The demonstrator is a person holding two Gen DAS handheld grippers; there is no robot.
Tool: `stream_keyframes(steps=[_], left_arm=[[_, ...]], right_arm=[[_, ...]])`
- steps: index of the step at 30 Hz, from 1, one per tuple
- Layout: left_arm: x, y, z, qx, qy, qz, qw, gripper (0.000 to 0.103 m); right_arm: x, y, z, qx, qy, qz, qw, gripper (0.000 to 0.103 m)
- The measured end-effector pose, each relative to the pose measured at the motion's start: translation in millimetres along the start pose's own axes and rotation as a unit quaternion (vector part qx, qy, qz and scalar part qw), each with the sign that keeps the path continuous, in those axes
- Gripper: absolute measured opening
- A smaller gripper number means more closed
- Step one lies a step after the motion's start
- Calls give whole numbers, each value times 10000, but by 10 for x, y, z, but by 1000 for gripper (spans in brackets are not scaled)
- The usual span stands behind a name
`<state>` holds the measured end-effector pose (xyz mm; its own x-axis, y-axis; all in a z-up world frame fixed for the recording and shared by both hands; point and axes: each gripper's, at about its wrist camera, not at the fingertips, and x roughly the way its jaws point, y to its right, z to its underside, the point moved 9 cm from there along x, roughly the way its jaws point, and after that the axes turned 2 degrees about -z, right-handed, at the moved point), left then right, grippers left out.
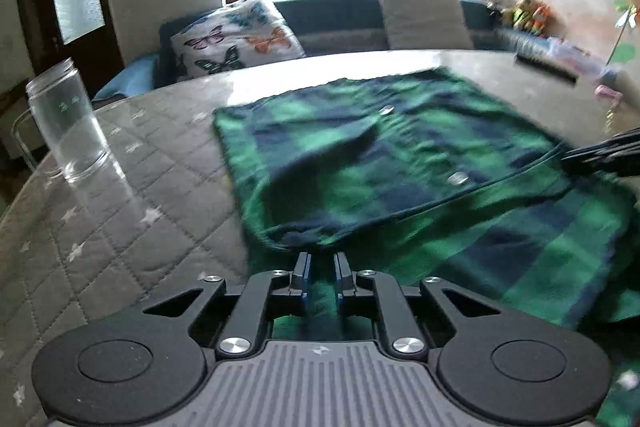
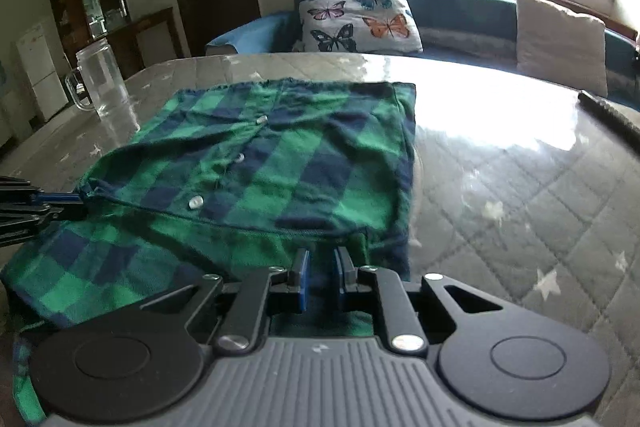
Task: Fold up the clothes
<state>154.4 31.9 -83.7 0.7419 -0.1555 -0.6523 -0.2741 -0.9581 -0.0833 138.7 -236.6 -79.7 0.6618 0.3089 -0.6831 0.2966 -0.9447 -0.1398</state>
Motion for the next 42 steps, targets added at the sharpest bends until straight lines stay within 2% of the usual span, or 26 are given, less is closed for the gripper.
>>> stream_keyframes(steps=[4,9,12,15,18,22,26,31,34,39,42], left_arm=[[19,-39,39,49,-25,-66,10000,13],[-195,77,38,201,132,-6,9997,14],[-358,247,67,438,263,153,9986,14],[-450,410,164,705,295,263,9967,16],[-441,459,337,836,126,274,9960,16],[-487,433,446,957,68,175,9952,16],[-569,444,292,870,277,142,9957,16],[-542,742,113,853,490,503,9939,16],[-437,962,139,968,415,749,9916,16],[-329,1114,287,1243,285,850,9882,15],[-333,1087,318,1188,264,882,9886,15]], right_arm=[[-167,-65,82,-208,-19,-94,9997,19],[-366,-210,293,-514,-121,-242,9983,20],[-465,-248,382,-657,-106,-176,9976,30],[-518,-274,486,-642,-142,-227,9976,30],[-555,-280,584,-688,-143,-222,9973,30],[-630,-329,571,-832,-152,-211,9962,30],[-623,-470,390,-865,84,-378,9955,31],[-422,-783,309,-1067,80,-732,9916,35],[-325,-919,342,-1173,-9,-884,9891,35],[-332,-893,471,-1193,-116,-884,9888,38],[-415,-748,478,-946,-46,-823,9921,40]])
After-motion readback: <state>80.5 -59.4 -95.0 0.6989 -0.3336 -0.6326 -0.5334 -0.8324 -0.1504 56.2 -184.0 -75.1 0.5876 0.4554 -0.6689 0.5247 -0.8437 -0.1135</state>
